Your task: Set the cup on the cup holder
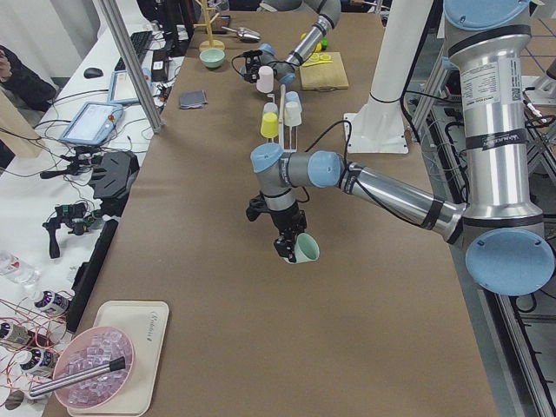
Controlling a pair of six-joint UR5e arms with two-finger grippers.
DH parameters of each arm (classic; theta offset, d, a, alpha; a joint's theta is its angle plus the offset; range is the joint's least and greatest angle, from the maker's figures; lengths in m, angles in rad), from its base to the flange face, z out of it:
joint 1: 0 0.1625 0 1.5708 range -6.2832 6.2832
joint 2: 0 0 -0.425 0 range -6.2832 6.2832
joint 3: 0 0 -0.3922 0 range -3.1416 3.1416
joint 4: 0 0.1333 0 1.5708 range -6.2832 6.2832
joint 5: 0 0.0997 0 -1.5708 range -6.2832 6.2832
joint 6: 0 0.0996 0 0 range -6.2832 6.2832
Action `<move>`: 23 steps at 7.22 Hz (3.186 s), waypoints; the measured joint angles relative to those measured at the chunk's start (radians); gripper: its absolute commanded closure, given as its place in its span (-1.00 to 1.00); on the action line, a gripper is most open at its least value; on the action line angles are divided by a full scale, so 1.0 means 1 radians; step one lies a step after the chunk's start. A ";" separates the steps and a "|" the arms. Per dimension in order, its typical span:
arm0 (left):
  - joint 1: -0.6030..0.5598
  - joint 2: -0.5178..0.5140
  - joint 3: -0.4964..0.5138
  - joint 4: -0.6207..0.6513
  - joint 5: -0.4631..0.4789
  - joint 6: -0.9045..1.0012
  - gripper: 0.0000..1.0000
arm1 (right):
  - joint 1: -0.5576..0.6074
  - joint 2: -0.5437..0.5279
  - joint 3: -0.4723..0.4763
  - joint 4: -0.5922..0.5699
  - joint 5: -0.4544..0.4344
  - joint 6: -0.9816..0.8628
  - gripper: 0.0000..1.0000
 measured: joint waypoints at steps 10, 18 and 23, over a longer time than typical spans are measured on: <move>0.009 0.074 0.193 -0.584 0.142 -0.003 1.00 | -0.033 0.010 0.005 -0.009 -0.016 0.007 -0.99; 0.074 0.038 0.217 -1.092 0.006 -0.262 1.00 | 0.016 -0.165 0.179 -0.010 -0.004 0.445 -0.98; 0.198 -0.087 0.207 -1.495 0.013 -0.695 1.00 | 0.165 -0.363 0.334 -0.008 -0.001 1.204 -0.98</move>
